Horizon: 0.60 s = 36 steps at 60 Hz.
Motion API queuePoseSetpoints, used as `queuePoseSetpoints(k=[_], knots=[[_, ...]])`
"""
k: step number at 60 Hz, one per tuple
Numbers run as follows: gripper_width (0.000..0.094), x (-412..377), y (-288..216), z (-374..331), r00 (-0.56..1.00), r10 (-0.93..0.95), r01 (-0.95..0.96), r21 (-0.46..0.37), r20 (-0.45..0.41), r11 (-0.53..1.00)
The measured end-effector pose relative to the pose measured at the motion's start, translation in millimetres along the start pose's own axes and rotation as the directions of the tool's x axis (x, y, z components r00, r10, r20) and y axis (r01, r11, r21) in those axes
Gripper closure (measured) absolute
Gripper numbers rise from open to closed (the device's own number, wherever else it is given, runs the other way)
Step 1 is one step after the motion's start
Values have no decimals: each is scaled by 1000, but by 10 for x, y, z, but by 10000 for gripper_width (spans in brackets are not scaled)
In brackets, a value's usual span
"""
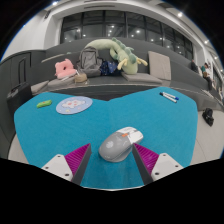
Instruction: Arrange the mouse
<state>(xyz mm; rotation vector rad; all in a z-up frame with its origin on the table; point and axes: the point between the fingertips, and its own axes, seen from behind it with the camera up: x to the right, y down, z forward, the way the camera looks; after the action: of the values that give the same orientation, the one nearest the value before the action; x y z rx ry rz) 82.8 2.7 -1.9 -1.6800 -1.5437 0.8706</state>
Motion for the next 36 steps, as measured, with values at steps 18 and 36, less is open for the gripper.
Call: queuePoseSetpoints(k=[18,36], knots=[[79,101,-161,323,999,35,-35,-17,-11,999],[79,24,-330,654,999,44,-43,-46,2,998]])
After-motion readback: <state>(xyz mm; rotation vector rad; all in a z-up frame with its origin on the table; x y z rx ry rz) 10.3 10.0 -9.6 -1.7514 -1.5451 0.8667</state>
